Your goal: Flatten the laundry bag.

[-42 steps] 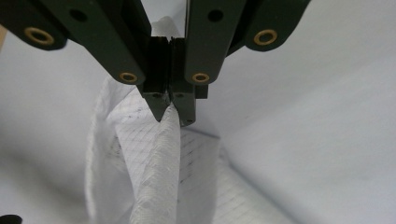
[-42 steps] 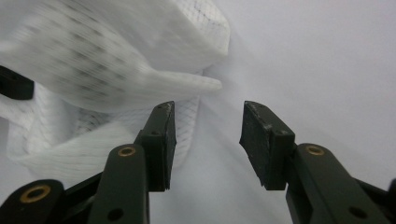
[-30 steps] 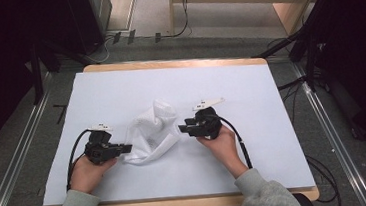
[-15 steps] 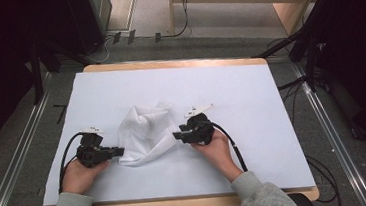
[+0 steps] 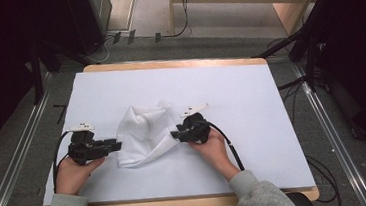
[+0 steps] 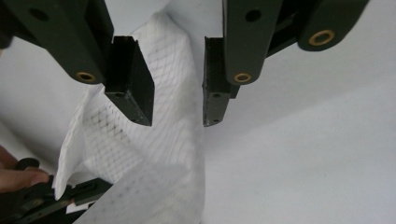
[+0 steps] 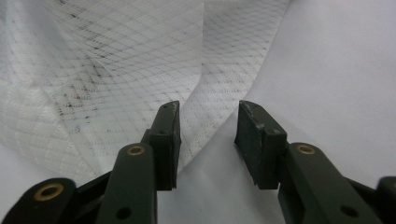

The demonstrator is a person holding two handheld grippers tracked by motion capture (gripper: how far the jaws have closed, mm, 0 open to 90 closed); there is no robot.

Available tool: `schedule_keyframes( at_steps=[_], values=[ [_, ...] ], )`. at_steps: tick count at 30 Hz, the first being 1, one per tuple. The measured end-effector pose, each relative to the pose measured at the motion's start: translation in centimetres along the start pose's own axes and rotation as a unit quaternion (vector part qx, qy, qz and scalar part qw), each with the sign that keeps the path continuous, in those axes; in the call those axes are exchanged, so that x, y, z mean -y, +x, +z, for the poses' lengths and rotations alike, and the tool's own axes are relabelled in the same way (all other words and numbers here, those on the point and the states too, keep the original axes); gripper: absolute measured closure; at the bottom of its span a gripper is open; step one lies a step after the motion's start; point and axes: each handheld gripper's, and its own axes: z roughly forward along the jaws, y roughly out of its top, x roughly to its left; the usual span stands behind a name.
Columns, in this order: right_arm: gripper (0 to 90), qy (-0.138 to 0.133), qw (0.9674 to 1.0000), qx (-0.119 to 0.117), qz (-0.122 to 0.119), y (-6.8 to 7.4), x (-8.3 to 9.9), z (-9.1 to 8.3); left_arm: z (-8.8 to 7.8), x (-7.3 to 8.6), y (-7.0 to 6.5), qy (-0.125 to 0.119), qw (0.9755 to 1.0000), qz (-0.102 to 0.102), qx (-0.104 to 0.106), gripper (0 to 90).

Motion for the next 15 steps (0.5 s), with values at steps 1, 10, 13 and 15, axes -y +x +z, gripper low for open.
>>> schedule_keyframes(
  at_steps=[1, 10, 13, 15],
  values=[
    [63.2, 0.0, 1.0, 0.0, 0.003, 0.03, -0.04, 0.04, -0.07, -0.14, -0.09, 0.001, 1.0, 0.004, -0.003, 61.6],
    [86.8, 0.007, 0.9993, 0.029, -0.024, 0.44, -0.19, 0.29, -1.0, -0.43, -0.34, -0.018, 0.9998, 0.0, -0.002, 60.0],
    [90.0, 0.009, 0.9997, 0.016, -0.016, 0.08, -0.27, 0.29, -0.94, -0.44, -0.29, -0.017, 0.9999, 0.0, -0.001, 60.0],
    [90.0, 0.013, 0.9996, 0.018, -0.015, 0.03, -0.39, 0.22, -0.89, -0.45, -0.3, -0.012, 0.9999, 0.0, -0.002, 60.0]
  ],
)
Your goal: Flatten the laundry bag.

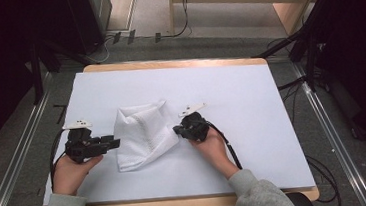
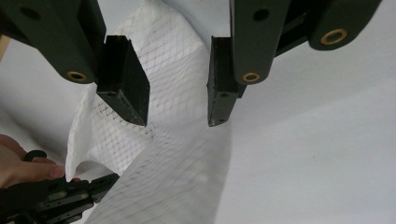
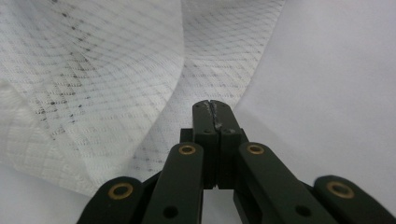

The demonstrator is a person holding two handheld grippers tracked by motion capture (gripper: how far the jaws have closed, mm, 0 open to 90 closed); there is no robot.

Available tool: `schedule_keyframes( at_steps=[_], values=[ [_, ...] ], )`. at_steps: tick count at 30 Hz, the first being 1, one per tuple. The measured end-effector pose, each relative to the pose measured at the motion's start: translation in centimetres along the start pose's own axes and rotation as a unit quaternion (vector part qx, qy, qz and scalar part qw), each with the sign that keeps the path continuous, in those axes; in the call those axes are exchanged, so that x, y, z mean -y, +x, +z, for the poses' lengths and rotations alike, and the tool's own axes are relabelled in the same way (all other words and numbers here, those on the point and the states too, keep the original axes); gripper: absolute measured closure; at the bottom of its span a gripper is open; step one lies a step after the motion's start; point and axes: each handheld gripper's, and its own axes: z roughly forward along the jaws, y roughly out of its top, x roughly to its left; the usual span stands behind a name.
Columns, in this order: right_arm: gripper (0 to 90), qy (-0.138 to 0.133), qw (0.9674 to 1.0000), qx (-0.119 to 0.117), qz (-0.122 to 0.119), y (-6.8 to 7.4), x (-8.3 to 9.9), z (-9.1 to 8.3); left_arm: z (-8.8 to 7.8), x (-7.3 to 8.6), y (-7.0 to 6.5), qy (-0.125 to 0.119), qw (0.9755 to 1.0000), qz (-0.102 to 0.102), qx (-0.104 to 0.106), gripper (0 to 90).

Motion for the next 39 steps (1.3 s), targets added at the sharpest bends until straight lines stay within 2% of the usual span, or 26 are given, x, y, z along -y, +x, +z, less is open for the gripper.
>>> schedule_keyframes(
  at_steps=[2, 5, 10, 13, 17, 20, 22, 27, 29, 32, 35, 37, 39],
  values=[
    [90.0, 0.005, 1.0, 0.005, 0.001, -0.1, -0.1, -0.2, 0.1, 0.0, 0.0, 0.0, 1.0, -0.001, 0.001, 59.8],
    [90.0, -0.001, 0.9999, -0.001, 0.011, -0.6, 0.0, -0.6, 0.1, 0.0, 0.1, 0.004, 1.0, -0.004, 0.001, 59.4],
    [90.0, -0.004, 0.9999, -0.006, 0.01, -0.6, -0.2, -0.7, 0.1, 0.0, 0.0, 0.005, 1.0, 0.0, 0.001, 58.6],
    [82.0, -0.005, 0.9999, -0.009, 0.012, -0.7, -0.4, -0.6, 0.4, 0.0, -0.1, 0.007, 1.0, -0.004, 0.003, 57.8],
    [71.3, -0.006, 0.9999, 0.0, 0.015, -1.1, -0.8, -0.1, 0.8, -0.3, -0.4, 0.009, 0.9999, -0.003, 0.008, 56.2],
    [69.3, -0.019, 0.9997, 0.005, 0.013, -1.3, -1.1, 0.2, 1.4, -0.7, -0.7, 0.014, 0.9998, -0.001, 0.01, 54.9],
    [67.0, -0.005, 0.9999, 0.002, 0.011, -1.4, -1.7, 0.7, 2.0, -0.9, -1.2, 0.017, 0.9998, 0.005, 0.014, 54.1],
    [61.5, -0.004, 0.9999, 0.012, -0.002, -1.2, -2.2, 1.9, 3.6, -1.5, -2.7, 0.031, 0.999, 0.022, 0.026, 49.8],
    [62.1, -0.009, 0.9997, 0.018, -0.011, -1.0, -2.2, 2.0, 4.3, -1.7, -3.2, 0.041, 0.9983, 0.028, 0.03, 48.2],
    [70.2, -0.01, 0.9991, 0.035, -0.021, -0.6, -2.2, 2.2, 5.7, -2.3, -4.0, 0.049, 0.9972, 0.037, 0.043, 46.6],
    [80.2, -0.015, 0.9993, 0.033, -0.014, -0.6, -2.1, 2.3, 6.7, -3.1, -5.0, 0.045, 0.9963, 0.054, 0.05, 42.6],
    [88.6, -0.013, 0.9997, 0.02, -0.006, -0.6, -2.1, 2.2, 7.3, -3.6, -5.4, 0.043, 0.996, 0.064, 0.045, 39.3],
    [90.0, -0.012, 0.9997, 0.016, -0.01, -0.5, -2.1, 2.3, 8.2, -4.1, -5.5, 0.042, 0.9957, 0.065, 0.051, 36.4]
  ],
)
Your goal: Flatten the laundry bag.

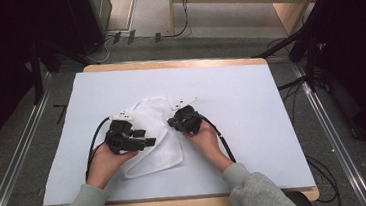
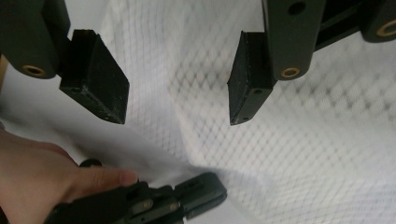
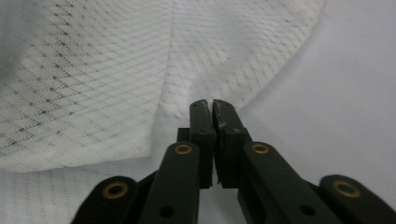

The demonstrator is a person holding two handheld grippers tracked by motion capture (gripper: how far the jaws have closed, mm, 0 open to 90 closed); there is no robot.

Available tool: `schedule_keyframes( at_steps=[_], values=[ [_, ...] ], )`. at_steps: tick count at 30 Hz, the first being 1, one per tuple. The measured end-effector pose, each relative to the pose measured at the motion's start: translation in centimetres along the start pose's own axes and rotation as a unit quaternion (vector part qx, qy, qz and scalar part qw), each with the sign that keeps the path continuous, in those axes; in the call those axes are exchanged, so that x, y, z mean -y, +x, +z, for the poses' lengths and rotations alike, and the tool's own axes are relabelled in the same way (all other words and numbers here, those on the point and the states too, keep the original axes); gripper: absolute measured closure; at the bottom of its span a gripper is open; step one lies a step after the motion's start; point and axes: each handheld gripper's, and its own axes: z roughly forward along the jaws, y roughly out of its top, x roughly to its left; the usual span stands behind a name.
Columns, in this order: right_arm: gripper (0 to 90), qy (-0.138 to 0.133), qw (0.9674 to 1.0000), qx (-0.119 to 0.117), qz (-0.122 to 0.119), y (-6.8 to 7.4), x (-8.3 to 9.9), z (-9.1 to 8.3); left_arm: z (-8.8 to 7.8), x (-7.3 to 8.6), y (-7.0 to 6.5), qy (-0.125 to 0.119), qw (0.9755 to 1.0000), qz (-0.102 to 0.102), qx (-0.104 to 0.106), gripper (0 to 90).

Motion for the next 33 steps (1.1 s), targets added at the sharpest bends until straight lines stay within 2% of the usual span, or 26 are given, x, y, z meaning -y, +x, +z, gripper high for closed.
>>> schedule_keyframes(
  at_steps=[2, 4, 7, 9, 12, 15, 18, 21, 23, 24, 26, 27, 29, 33],
  values=[
    [90.0, 0.002, 1.0, -0.003, -0.001, 0.0, 0.0, 0.0, 1.1, -0.2, 0.2, 0.006, 1.0, 0.001, 0.002, 34.2],
    [90.0, 0.003, 0.9999, -0.006, 0.009, -0.1, 0.0, -0.1, 2.2, -0.2, 0.3, 0.021, 0.9998, -0.002, 0.003, 33.1],
    [90.0, 0.005, 0.9999, -0.011, 0.009, -0.1, 0.0, -0.1, 4.0, -0.2, 0.4, 0.04, 0.9989, 0.01, -0.022, 28.8],
    [90.0, 0.007, 0.9998, -0.014, 0.011, -0.1, 0.0, -0.2, 4.5, -0.1, 0.6, 0.032, 0.9987, 0.021, -0.034, 29.4],
    [90.0, 0.008, 0.9997, -0.017, 0.013, -0.1, 0.0, -0.3, 4.8, 0.2, 0.4, 0.016, 0.9979, 0.037, -0.05, 36.0],
    [90.0, 0.011, 0.9996, -0.021, 0.016, -0.2, 0.2, -0.5, 5.0, 0.8, -0.3, 0.001, 0.9939, 0.063, -0.09, 43.7],
    [90.0, 0.01, 0.9994, -0.026, 0.023, -0.2, 0.4, -0.6, 5.3, 1.3, -0.9, -0.009, 0.9879, 0.085, -0.129, 53.0],
    [90.0, 0.009, 0.9991, -0.031, 0.027, -0.3, 0.6, -0.7, 5.3, 1.5, -1.0, -0.014, 0.9867, 0.089, -0.135, 61.0],
    [90.0, 0.012, 0.999, -0.03, 0.031, -0.3, 0.6, -0.8, 5.2, 1.5, -1.0, -0.015, 0.9876, 0.089, -0.128, 73.3],
    [90.0, 0.011, 0.9989, -0.032, 0.031, -0.4, 0.6, -0.8, 5.2, 1.5, -1.0, -0.015, 0.9878, 0.09, -0.126, 76.4],
    [90.0, 0.011, 0.9986, -0.035, 0.037, -0.5, 0.7, -0.9, 5.0, 1.4, -0.6, -0.013, 0.9909, 0.073, -0.112, 86.6],
    [90.0, 0.012, 0.9985, -0.036, 0.04, -0.5, 0.7, -0.9, 4.9, 1.3, -0.4, -0.012, 0.9923, 0.065, -0.105, 88.9],
    [90.0, 0.011, 0.9985, -0.038, 0.038, -0.6, 0.7, -0.9, 4.6, 1.2, 0.3, -0.012, 0.9962, 0.031, -0.08, 89.9],
    [90.0, 0.013, 0.9987, -0.034, 0.036, -0.8, 0.7, -1.0, 3.3, 0.9, 0.8, -0.023, 0.9981, 0.007, -0.057, 90.0]
  ],
)
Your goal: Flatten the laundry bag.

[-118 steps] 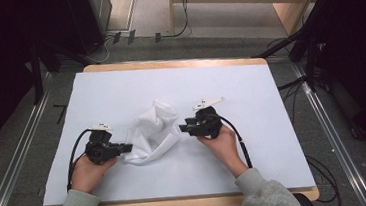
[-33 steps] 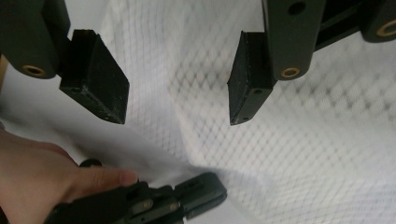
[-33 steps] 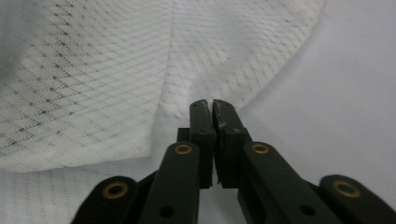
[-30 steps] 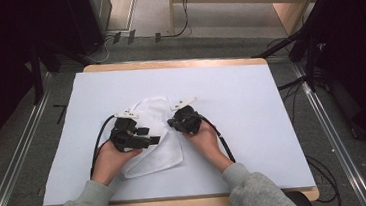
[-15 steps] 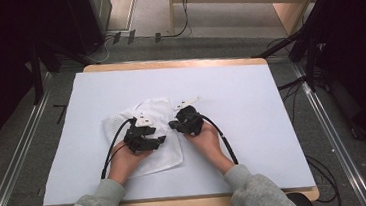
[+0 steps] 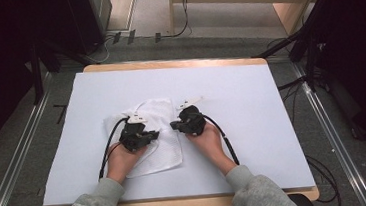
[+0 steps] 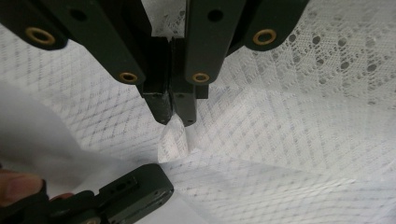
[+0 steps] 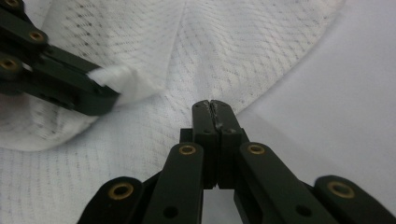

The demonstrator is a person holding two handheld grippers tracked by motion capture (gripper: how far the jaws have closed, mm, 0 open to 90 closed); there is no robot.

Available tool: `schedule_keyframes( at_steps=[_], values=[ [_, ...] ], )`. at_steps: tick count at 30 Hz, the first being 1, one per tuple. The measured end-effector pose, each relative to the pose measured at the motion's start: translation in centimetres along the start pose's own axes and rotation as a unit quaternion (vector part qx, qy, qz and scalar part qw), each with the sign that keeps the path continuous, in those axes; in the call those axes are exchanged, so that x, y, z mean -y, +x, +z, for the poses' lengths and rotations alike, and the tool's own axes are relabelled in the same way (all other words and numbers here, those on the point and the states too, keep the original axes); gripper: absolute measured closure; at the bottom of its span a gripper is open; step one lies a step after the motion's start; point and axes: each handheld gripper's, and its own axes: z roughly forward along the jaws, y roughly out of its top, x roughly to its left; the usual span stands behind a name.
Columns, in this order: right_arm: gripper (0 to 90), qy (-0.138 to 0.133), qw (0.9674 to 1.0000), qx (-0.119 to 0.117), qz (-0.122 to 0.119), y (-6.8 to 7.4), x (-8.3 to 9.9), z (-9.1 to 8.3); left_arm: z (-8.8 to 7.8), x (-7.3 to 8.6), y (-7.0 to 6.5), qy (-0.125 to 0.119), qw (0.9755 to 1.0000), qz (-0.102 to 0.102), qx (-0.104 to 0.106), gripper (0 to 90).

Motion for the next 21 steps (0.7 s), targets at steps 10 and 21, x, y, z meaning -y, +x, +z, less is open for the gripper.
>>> schedule_keyframes(
  at_steps=[10, 21],
  values=[
    [90.0, -0.01, 0.9997, 0.013, 0.018, -1.6, 0.1, -1.8, -4.3, -0.5, 0.8, -0.047, 0.9986, -0.017, 0.017, 90.0],
    [90.0, -0.017, 0.9985, 0.033, 0.041, -3.7, 0.9, -4.7, -7.9, 0.7, 3.0, -0.072, 0.9955, -0.058, 0.023, 90.0]
  ],
)
